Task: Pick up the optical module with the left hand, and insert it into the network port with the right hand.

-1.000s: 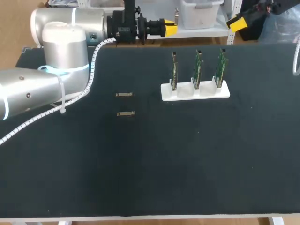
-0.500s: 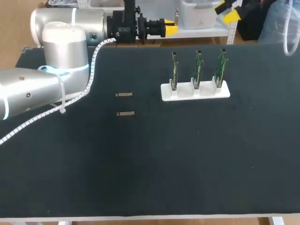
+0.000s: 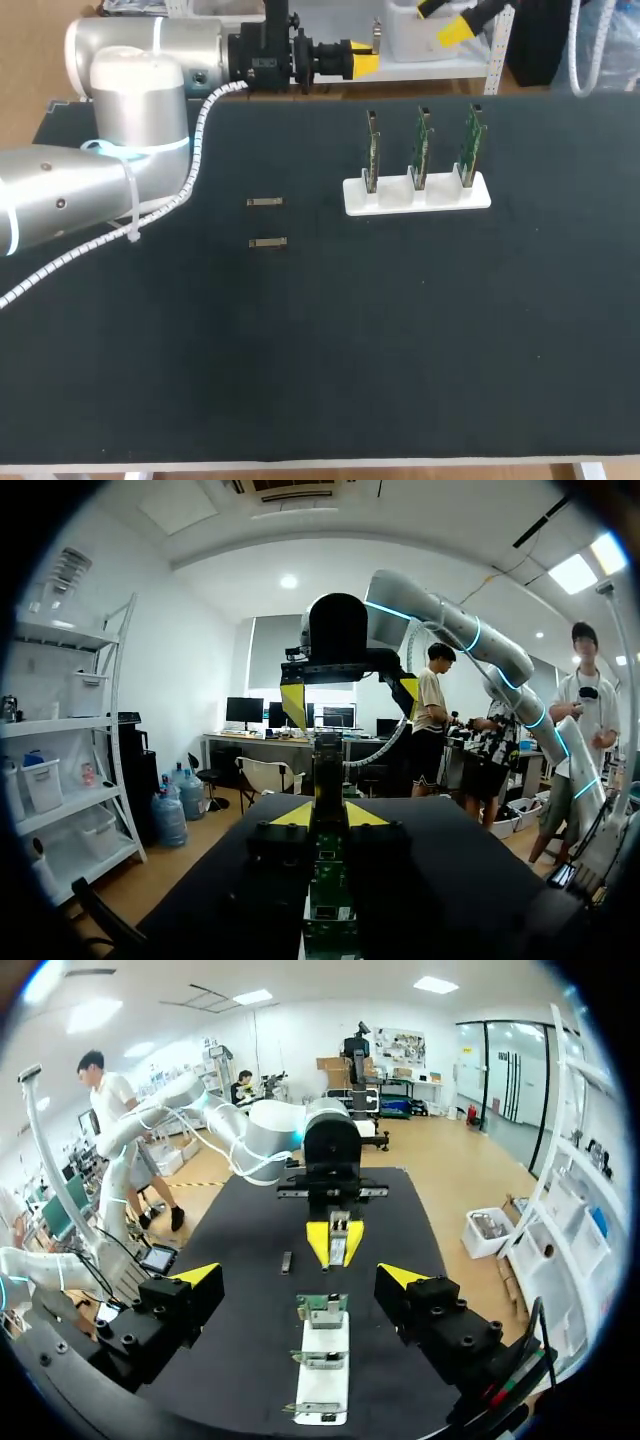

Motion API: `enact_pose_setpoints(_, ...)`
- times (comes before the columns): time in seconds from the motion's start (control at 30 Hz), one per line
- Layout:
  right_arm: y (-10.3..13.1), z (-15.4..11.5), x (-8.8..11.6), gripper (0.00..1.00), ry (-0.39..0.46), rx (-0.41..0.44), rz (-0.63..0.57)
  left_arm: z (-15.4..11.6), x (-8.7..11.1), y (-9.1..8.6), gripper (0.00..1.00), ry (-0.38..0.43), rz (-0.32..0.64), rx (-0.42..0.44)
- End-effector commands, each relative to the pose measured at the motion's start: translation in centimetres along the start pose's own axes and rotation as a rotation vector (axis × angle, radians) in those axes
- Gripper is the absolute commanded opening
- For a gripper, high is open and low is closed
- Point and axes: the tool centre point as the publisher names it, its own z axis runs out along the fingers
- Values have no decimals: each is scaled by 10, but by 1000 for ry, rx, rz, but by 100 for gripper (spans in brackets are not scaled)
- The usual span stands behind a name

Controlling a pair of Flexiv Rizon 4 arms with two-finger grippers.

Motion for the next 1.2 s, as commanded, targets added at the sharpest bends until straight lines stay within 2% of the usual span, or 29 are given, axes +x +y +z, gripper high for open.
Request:
enact_pose_setpoints(0.03,-23,5,-10,100,36,-229,-13,1,0,1,0,1,0,-1)
enact_pose_setpoints(0.8,-55,29,-13,100,31,-379,-53,1,0,1,0,1,0,-1)
enact_pose_setpoints(1.2,-55,51,-15,100,13,-437,-40,1,0,1,0,1,0,-1)
